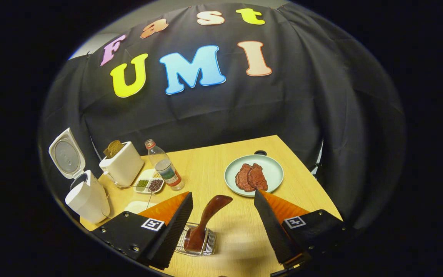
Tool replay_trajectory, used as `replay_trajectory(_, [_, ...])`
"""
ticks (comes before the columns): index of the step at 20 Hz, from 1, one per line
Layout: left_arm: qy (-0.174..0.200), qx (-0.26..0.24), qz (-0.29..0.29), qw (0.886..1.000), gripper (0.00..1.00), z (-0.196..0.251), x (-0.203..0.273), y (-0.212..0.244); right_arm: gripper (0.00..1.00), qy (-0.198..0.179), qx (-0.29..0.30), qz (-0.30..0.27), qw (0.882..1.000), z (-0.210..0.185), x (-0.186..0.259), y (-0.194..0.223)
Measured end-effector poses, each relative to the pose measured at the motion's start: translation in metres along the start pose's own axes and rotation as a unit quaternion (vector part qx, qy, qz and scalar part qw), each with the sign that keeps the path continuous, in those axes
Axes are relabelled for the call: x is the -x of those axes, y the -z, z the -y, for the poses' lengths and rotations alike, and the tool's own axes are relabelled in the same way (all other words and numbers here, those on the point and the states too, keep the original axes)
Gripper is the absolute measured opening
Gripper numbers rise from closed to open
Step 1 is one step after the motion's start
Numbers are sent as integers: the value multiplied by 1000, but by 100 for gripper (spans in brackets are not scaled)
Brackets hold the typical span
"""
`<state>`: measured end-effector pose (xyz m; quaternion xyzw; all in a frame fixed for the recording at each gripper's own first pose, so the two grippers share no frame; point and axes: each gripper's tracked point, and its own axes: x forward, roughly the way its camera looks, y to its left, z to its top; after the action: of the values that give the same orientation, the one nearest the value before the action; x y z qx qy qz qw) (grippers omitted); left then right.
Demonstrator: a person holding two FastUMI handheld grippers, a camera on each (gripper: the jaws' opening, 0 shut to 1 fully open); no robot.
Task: Close the left gripper, press the button to open the rice cooker; take a wooden spoon from the chopstick holder with the right hand, scoop a spoonful of rice and pour it into the rice cooker, then put the wooden spoon back into the chopstick holder.
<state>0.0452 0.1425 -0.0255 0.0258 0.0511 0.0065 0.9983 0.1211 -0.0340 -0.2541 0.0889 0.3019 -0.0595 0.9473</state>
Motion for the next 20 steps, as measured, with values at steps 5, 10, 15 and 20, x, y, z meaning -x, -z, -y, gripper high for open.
replay_trajectory(5, [-5,16,-22,1000,96,-7,-9,13,97,-4,-35,-45,998,-2,-33,25])
replay_trajectory(10, [7,38,-32,999,96,-11,-17,21,72,-30,-94,-79,992,-16,-45,32])
replay_trajectory(15, [33,48,-27,998,96,-16,-24,21,24,-61,-91,-62,992,-44,-27,29])
replay_trajectory(20, [74,45,-14,996,96,-30,-31,15,8,-38,-73,-21,996,-72,8,9])
